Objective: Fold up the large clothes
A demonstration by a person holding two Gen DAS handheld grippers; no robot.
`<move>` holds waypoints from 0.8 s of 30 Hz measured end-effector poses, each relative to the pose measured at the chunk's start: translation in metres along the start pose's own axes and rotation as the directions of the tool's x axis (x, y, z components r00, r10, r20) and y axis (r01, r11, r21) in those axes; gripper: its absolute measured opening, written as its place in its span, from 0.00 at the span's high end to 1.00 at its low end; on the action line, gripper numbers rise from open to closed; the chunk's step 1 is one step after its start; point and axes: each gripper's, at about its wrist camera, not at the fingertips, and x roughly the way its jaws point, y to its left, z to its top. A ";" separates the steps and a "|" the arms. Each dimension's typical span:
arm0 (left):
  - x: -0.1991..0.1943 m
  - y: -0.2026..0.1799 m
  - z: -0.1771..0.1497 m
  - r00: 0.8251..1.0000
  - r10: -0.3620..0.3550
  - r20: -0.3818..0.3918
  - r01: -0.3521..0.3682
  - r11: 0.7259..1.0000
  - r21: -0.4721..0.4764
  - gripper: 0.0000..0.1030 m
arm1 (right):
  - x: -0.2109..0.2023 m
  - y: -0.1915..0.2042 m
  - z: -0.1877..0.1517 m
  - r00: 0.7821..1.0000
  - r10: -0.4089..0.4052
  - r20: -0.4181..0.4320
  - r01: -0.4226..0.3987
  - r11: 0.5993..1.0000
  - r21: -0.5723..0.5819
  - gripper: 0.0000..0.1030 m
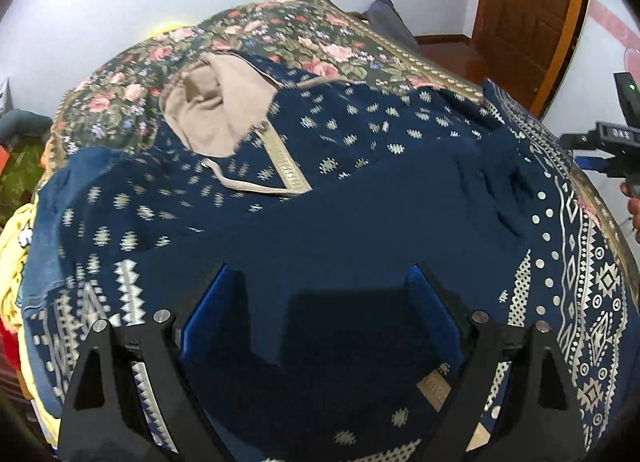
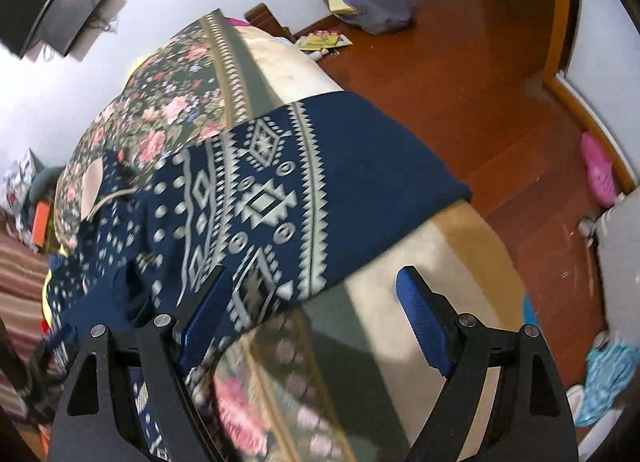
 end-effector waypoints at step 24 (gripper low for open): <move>-0.034 0.025 0.003 0.997 0.029 0.077 -0.025 0.998 -0.055 0.13 | -0.051 0.076 0.026 0.976 -0.077 0.203 0.112 0.979 -0.168 0.92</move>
